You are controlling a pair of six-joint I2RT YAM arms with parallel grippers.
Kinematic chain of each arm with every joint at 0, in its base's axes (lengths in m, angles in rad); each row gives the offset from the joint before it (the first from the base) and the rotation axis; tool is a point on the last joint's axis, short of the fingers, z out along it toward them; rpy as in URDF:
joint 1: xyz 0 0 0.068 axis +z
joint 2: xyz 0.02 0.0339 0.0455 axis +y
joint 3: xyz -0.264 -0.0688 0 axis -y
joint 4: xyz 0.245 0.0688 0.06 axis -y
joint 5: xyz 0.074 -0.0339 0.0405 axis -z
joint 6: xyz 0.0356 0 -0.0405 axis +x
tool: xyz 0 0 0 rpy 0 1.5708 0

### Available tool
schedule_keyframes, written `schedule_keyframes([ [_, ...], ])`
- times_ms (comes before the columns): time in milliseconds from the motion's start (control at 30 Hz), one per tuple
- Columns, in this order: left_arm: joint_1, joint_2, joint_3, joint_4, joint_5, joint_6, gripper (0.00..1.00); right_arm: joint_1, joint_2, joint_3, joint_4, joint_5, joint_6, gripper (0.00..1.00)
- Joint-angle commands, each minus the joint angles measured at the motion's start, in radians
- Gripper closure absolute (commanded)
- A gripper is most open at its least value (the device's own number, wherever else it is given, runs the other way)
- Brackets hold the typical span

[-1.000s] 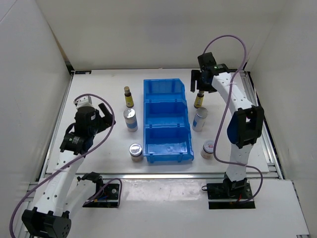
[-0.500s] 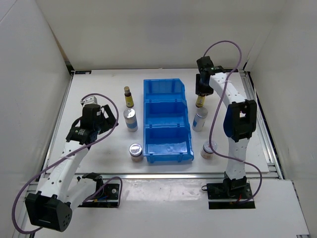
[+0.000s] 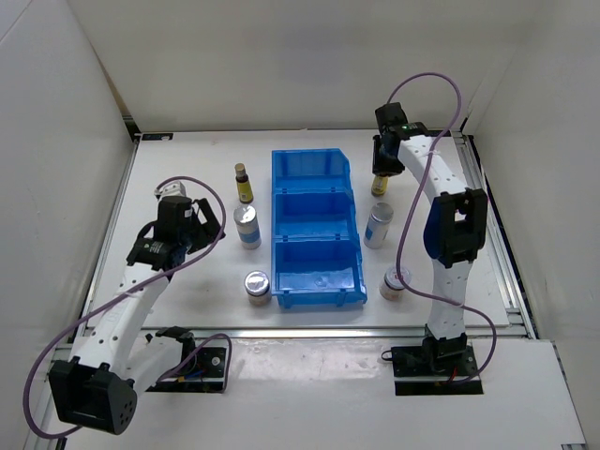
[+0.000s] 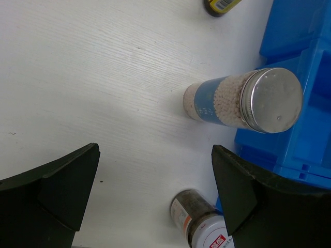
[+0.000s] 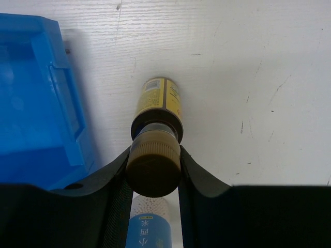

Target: Organize the condiment bottles

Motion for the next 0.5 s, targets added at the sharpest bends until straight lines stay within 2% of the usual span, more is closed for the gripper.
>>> schedule_keyframes([
  [0,-0.002,-0.001,0.009,-0.001,0.020,0.001,0.00,-0.001,-0.092,0.056,0.041,-0.006,-0.005,1.00],
  [333,-0.002,0.009,0.009,-0.001,0.020,0.001,0.00,0.077,-0.129,0.219,0.053,-0.003,-0.054,1.00],
  [467,-0.002,0.009,0.009,-0.001,0.020,0.001,0.00,0.098,-0.118,0.282,0.053,-0.075,-0.054,1.00],
])
